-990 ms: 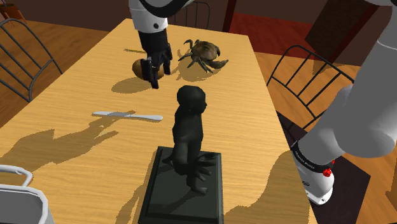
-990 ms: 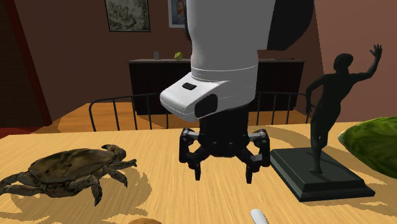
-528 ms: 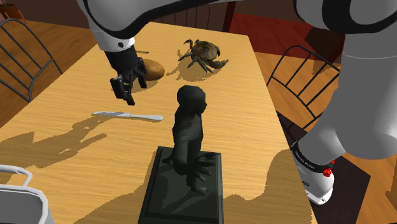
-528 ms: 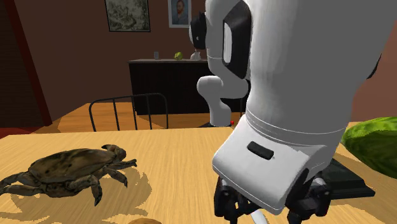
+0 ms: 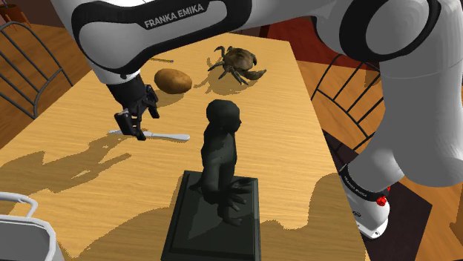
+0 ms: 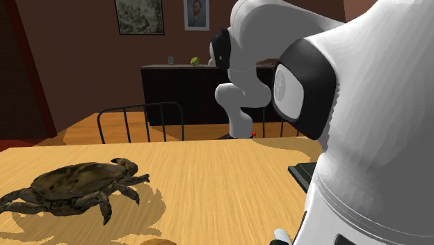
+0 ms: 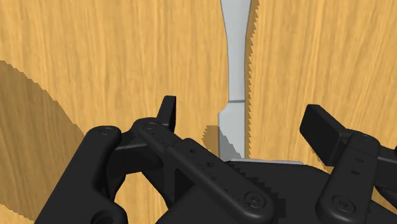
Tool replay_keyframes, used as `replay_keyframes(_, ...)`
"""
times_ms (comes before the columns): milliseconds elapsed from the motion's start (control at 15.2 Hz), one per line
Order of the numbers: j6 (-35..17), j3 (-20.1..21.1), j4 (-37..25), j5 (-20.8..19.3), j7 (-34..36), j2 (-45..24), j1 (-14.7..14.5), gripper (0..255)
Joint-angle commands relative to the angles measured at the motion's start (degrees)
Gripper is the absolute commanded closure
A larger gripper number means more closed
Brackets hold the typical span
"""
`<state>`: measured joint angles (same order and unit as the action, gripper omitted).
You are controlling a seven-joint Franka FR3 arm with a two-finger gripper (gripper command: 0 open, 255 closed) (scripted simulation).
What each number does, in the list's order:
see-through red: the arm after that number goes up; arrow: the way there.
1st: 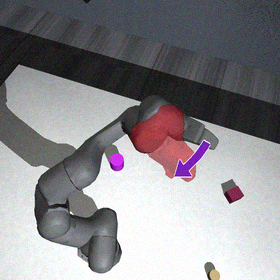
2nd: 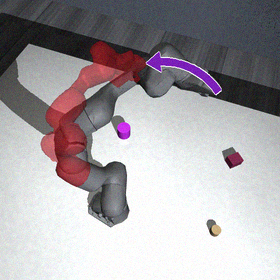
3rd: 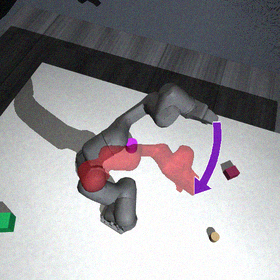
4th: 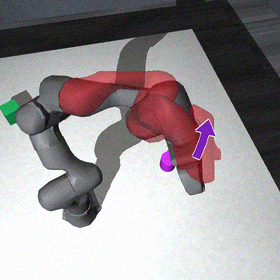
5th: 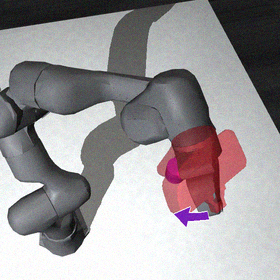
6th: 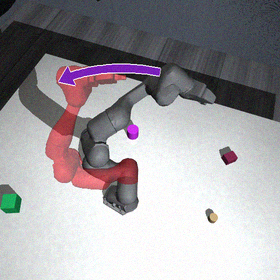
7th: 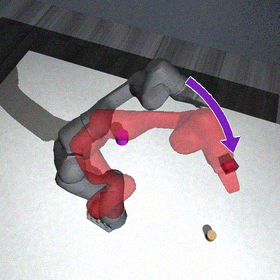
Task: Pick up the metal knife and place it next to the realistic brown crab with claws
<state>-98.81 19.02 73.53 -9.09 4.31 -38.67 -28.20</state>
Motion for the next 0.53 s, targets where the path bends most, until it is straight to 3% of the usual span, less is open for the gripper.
replay_keyframes(0,-1.72,-0.03,1.76,-0.06,0.09,0.04,0.16,0)
replay_keyframes(462,-2.93,-0.05,3.00,-0.11,0.16,0.04,0.27,0)
